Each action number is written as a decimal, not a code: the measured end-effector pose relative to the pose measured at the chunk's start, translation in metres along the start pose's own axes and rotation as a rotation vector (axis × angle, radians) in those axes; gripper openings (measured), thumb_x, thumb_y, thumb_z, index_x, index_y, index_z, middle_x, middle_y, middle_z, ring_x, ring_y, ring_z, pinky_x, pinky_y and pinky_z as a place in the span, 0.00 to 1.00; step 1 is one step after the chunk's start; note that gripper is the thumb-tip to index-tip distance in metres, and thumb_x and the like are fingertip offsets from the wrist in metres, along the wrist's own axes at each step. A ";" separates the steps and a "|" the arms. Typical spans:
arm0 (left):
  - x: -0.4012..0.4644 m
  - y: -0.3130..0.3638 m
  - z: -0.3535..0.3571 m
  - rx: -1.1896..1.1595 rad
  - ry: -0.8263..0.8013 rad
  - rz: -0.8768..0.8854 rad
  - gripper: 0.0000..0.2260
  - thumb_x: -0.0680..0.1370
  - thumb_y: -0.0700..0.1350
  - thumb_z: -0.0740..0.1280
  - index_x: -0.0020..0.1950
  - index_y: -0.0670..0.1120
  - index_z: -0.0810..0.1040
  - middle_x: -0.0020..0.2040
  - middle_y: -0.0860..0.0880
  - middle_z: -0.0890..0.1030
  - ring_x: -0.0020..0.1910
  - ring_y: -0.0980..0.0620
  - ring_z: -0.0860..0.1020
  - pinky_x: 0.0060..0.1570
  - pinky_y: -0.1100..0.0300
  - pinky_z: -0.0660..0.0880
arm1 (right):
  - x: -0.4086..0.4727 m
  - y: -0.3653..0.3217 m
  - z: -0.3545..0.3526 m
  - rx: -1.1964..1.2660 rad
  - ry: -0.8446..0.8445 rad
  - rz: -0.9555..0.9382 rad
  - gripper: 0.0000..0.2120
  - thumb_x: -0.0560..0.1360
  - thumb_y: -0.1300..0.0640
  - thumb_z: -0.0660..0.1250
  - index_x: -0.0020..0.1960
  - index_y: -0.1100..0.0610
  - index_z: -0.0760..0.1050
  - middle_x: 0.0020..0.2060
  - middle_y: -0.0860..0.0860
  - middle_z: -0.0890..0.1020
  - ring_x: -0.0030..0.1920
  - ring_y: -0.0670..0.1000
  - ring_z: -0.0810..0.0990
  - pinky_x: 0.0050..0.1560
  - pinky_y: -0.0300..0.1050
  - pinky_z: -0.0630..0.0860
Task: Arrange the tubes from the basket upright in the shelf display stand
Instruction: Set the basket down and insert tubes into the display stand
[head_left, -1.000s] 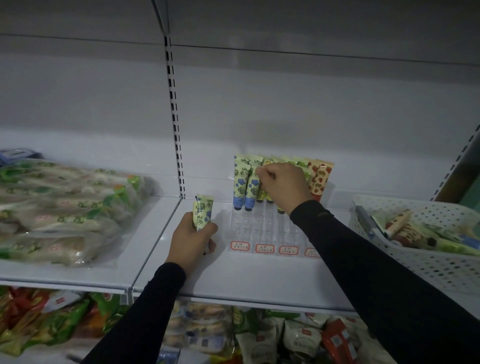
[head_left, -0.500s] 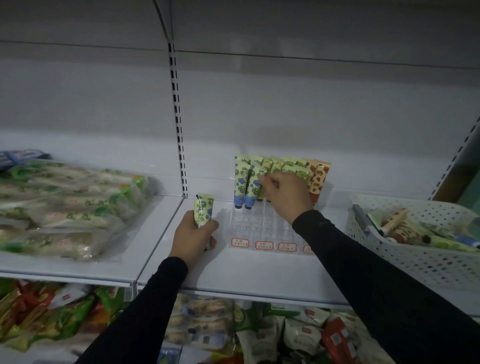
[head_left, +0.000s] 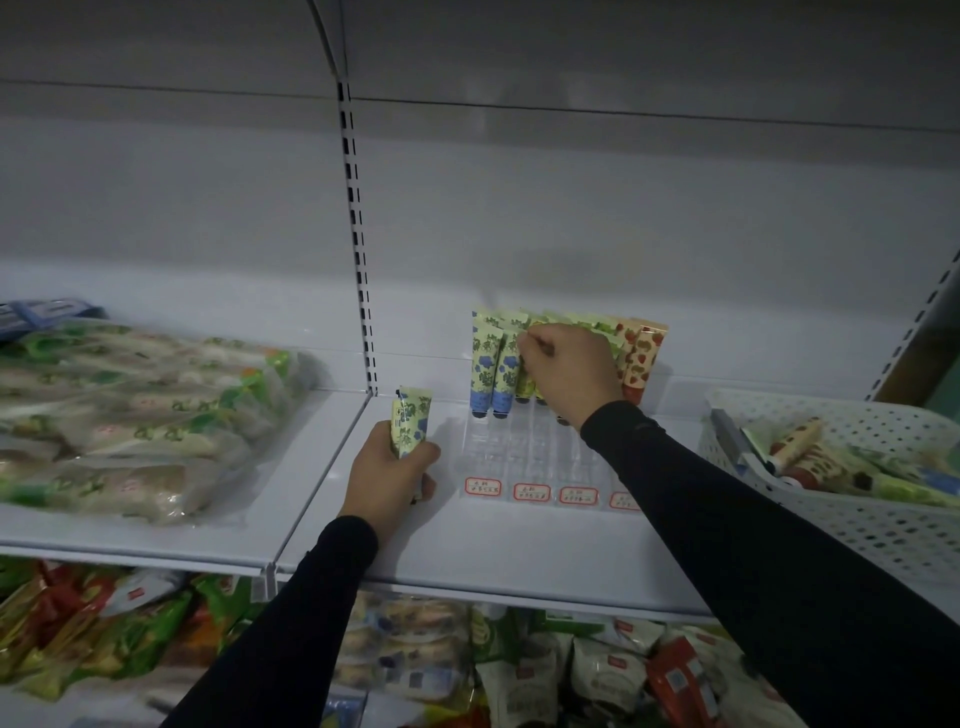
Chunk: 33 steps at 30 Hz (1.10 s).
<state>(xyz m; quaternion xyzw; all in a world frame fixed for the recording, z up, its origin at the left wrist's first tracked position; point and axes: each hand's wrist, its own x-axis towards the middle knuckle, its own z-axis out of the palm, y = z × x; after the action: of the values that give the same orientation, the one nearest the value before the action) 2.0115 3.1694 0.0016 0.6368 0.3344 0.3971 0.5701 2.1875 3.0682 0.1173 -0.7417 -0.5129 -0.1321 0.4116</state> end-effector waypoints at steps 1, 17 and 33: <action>0.000 0.000 0.000 0.001 0.000 0.000 0.12 0.67 0.47 0.69 0.46 0.46 0.71 0.35 0.45 0.75 0.28 0.47 0.76 0.32 0.53 0.74 | 0.001 0.000 0.000 -0.016 -0.002 -0.011 0.19 0.80 0.56 0.61 0.32 0.61 0.73 0.26 0.57 0.74 0.29 0.51 0.68 0.33 0.43 0.65; -0.003 0.003 0.002 -0.011 0.007 0.000 0.14 0.66 0.47 0.69 0.48 0.44 0.72 0.36 0.44 0.76 0.27 0.47 0.76 0.32 0.53 0.74 | 0.005 -0.001 0.001 -0.076 -0.031 -0.068 0.19 0.80 0.59 0.61 0.32 0.65 0.73 0.28 0.59 0.77 0.29 0.54 0.71 0.37 0.46 0.68; -0.005 0.006 0.001 -0.011 -0.006 -0.005 0.13 0.68 0.47 0.69 0.48 0.45 0.71 0.36 0.44 0.75 0.27 0.48 0.75 0.29 0.55 0.72 | -0.002 0.006 0.004 0.162 -0.018 0.075 0.21 0.81 0.49 0.60 0.40 0.65 0.78 0.33 0.62 0.81 0.39 0.61 0.83 0.43 0.54 0.79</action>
<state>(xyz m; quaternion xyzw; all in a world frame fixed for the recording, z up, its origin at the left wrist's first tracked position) 2.0100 3.1636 0.0070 0.6341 0.3319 0.3955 0.5756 2.1912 3.0688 0.1108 -0.7260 -0.4972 -0.0682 0.4703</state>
